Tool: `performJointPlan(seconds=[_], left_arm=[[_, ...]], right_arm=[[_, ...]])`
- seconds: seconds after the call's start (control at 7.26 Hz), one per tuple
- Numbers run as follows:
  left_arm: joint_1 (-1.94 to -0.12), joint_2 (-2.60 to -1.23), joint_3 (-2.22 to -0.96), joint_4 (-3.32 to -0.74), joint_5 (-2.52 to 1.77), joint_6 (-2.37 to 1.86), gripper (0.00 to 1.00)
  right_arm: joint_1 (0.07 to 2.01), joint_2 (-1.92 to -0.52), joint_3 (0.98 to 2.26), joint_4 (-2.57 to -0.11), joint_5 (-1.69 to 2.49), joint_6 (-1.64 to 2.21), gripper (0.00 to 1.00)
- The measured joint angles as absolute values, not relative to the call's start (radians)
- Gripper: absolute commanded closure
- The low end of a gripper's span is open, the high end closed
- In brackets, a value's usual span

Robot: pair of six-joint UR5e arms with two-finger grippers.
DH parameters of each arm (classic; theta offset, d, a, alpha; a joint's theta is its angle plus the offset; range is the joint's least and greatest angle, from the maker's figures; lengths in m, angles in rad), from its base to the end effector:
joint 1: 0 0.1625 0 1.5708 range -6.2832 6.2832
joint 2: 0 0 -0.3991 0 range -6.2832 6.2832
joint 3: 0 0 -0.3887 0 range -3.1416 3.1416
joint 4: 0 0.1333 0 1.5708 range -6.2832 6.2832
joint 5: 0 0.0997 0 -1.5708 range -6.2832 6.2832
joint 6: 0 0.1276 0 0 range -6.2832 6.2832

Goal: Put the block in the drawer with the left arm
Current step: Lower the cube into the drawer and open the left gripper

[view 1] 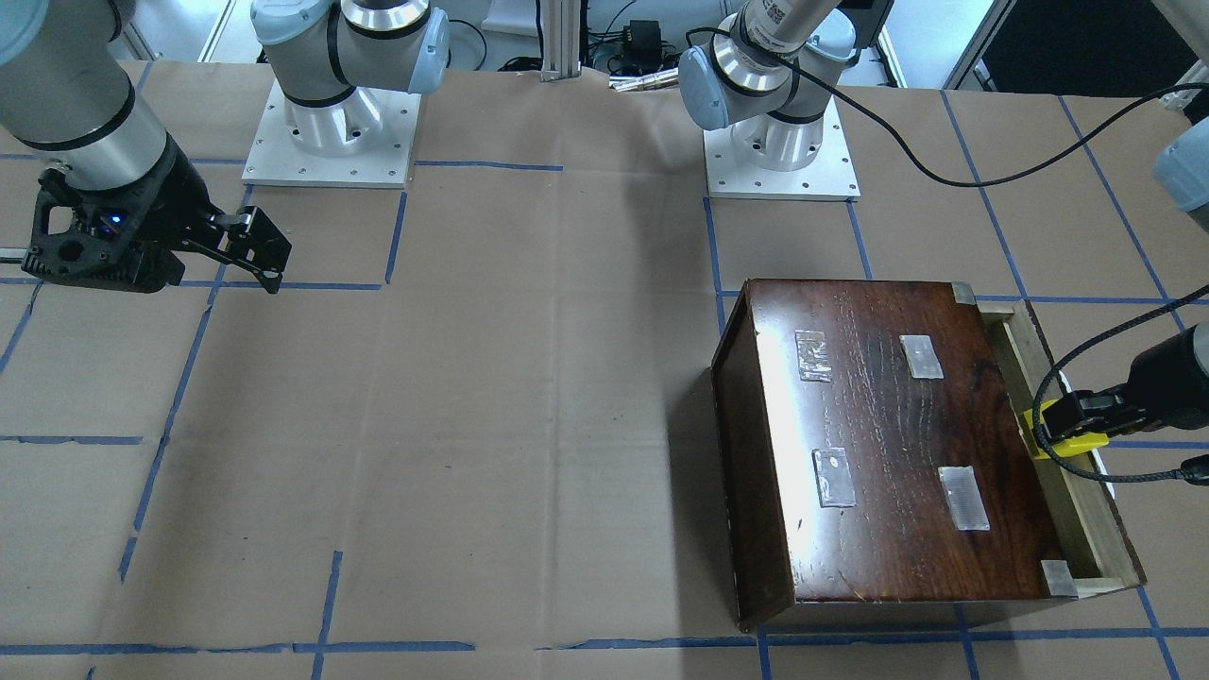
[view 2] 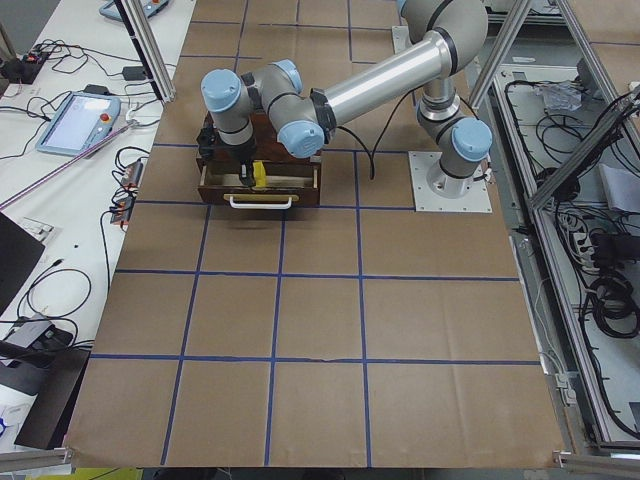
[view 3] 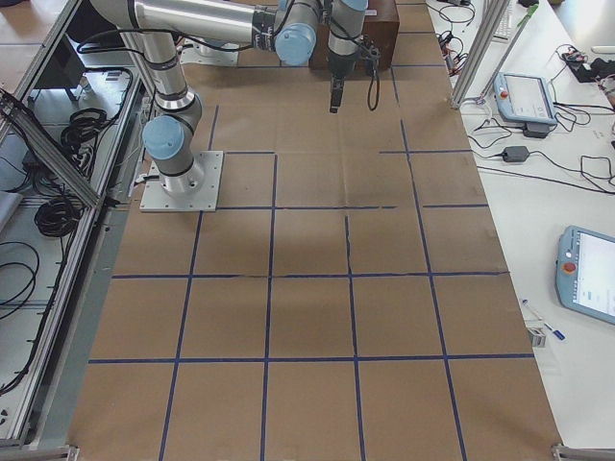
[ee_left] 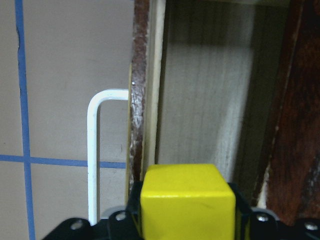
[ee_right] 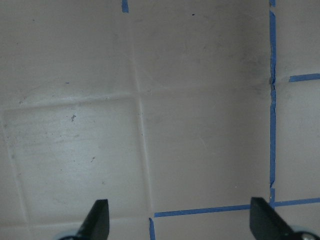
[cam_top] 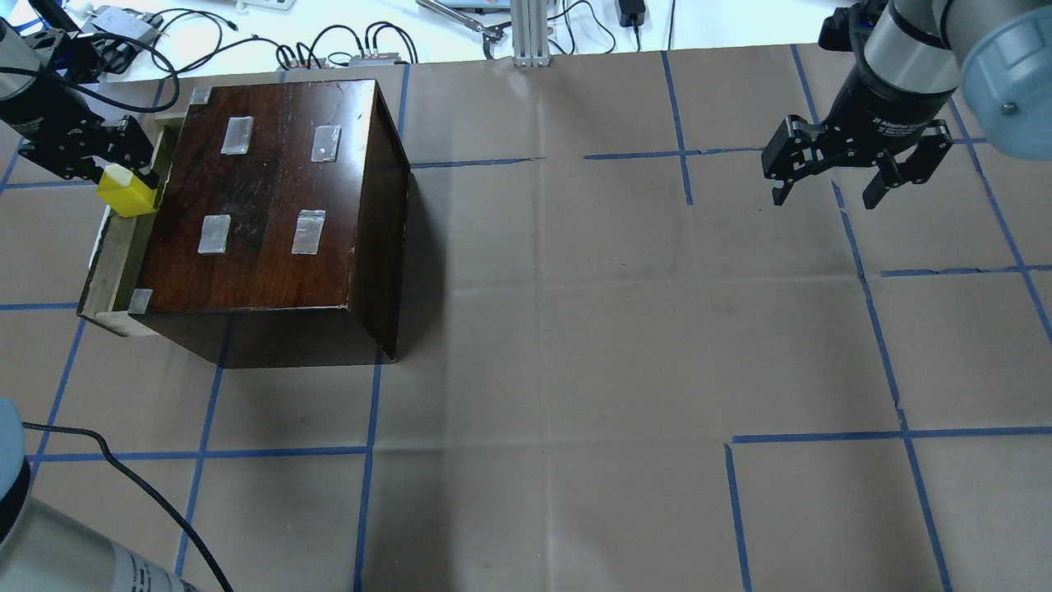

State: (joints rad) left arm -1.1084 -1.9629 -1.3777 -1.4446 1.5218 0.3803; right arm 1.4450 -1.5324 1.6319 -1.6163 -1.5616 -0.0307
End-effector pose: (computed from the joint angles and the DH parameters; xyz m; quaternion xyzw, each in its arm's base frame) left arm 0.1533 -0.6205 0.3201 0.0419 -0.9982 -0.0232 0.0372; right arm 0.0713 -0.5077 0.3899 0.0476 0.9985 0.0266 0.0067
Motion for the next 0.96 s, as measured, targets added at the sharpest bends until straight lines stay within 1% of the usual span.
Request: performJointPlan(seconds=[0.55, 0.96], left_arm=[[-1.107, -1.927, -1.365, -1.454, 1.533, 0.382, 0.01], [-1.108, -1.862, -1.377, -1.492, 1.535, 0.366, 0.01]], right_arm=[[1.445, -1.532, 1.632, -1.617, -1.562, -0.031, 0.00], [1.445, -1.532, 1.632, -1.617, -1.562, -0.031, 0.00]])
